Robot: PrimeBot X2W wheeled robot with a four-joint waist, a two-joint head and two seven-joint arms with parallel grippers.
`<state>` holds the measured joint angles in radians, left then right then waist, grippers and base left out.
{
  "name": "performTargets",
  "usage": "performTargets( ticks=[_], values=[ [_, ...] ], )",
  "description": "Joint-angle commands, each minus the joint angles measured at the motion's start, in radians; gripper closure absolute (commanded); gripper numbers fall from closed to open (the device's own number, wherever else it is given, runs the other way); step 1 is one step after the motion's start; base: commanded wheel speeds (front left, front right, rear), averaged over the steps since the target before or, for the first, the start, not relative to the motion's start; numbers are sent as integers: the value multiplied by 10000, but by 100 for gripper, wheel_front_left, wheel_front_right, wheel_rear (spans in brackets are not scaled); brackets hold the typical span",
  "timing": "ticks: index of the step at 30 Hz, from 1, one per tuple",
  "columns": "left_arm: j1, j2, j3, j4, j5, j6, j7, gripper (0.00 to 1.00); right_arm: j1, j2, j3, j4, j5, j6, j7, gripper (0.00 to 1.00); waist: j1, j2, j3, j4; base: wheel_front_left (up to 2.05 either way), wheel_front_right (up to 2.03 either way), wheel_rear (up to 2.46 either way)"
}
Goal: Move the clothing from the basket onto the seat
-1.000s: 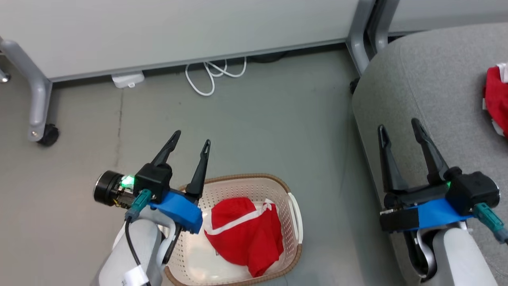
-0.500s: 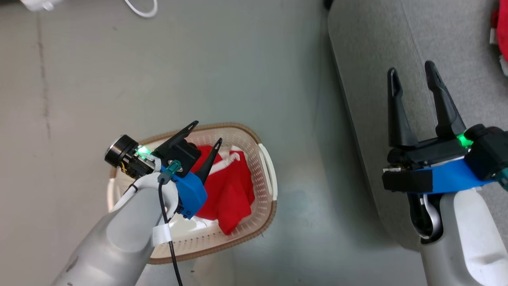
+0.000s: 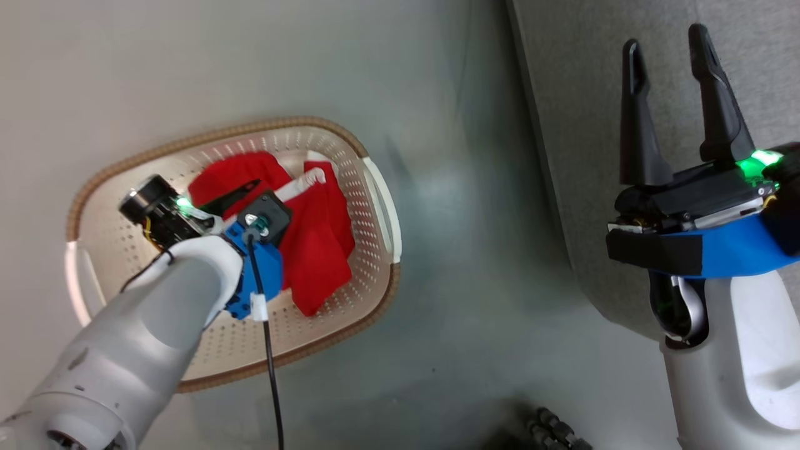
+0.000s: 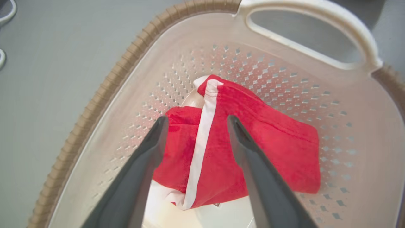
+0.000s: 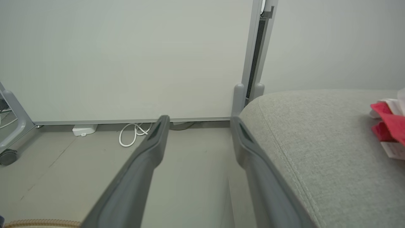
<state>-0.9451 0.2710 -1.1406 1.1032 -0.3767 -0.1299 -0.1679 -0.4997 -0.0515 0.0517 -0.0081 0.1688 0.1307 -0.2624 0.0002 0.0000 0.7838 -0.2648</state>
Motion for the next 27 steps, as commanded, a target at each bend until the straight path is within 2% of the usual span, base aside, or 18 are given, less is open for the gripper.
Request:
performTargets(
  ticks=[1, 11, 16, 27],
  values=[
    [-261, 122, -121, 118, -140, -8, 54, 0, -214, 21, 15, -105, 24, 1, -39, 0, -2, 0, 600, -230, 0, 0, 0],
    [-1044, 658, -1032, 971, -812, -8, 1177, 0, -483, 20, 73, -695, -23, 1, -39, 0, -2, 0, 1958, -417, 0, 0, 0],
    [-1380, 843, -1176, 1174, -864, -8, 1277, 0, -528, 18, 75, -1020, -42, 1, -39, 0, -2, 0, 2516, -499, 0, 0, 0],
    [-1638, 595, -1289, 1564, -912, -9, 1649, 0, -391, 20, -81, -1410, -180, 1, -39, 0, -2, 0, 3081, -407, 0, 0, 0]
  ],
)
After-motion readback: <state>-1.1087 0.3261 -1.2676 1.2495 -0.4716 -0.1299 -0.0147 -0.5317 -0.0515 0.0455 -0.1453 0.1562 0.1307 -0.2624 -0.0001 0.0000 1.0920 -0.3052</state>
